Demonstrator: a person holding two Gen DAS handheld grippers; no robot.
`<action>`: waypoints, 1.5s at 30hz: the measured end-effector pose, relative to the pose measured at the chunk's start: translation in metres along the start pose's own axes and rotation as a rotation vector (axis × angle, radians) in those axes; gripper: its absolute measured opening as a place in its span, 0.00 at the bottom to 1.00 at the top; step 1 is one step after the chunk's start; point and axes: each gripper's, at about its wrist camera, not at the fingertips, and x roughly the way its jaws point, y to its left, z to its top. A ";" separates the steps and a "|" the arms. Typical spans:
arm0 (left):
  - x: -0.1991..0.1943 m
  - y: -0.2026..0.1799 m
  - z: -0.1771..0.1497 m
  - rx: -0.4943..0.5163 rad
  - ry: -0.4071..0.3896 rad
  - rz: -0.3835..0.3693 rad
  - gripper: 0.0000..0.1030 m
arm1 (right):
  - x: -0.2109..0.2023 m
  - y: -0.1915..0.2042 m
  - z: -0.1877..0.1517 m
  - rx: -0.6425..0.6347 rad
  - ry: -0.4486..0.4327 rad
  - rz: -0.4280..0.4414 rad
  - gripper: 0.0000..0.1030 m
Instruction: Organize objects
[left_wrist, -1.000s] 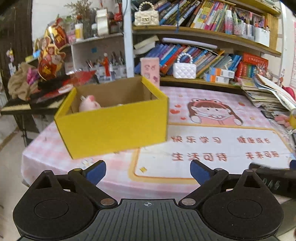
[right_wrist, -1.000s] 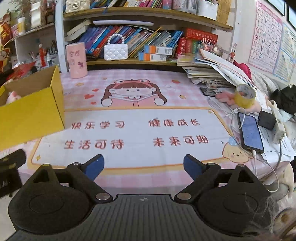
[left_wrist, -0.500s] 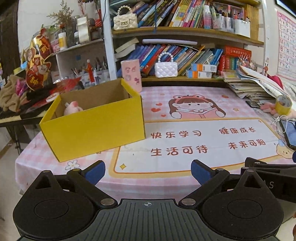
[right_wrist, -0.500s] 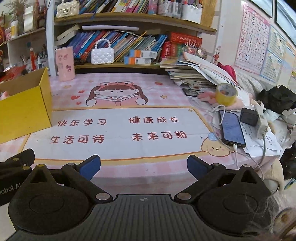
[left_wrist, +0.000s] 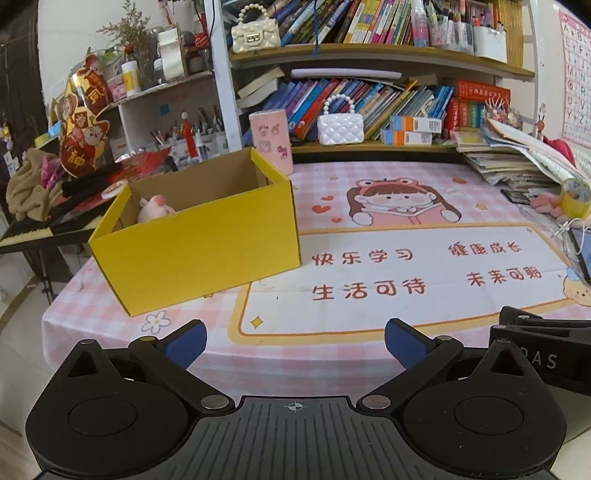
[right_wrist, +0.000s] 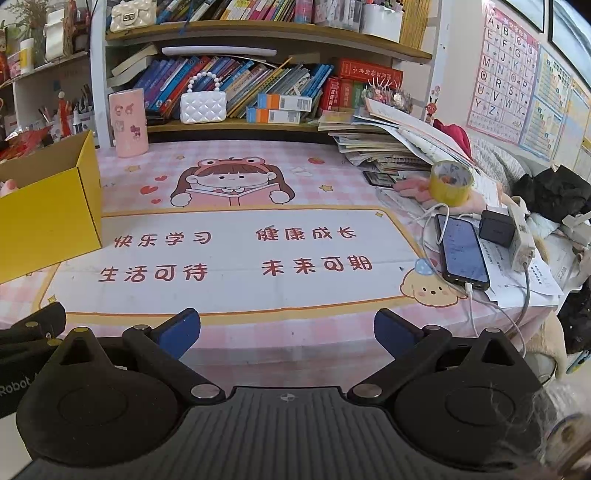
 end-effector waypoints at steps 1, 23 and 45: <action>0.000 0.000 0.000 -0.002 0.004 0.000 1.00 | 0.000 0.001 0.000 -0.003 0.001 -0.001 0.98; -0.001 0.011 0.000 -0.046 -0.001 -0.022 1.00 | -0.002 0.007 0.001 -0.015 0.006 -0.006 1.00; 0.009 0.015 0.004 -0.080 0.047 -0.004 1.00 | 0.004 0.016 0.003 -0.054 0.023 -0.008 1.00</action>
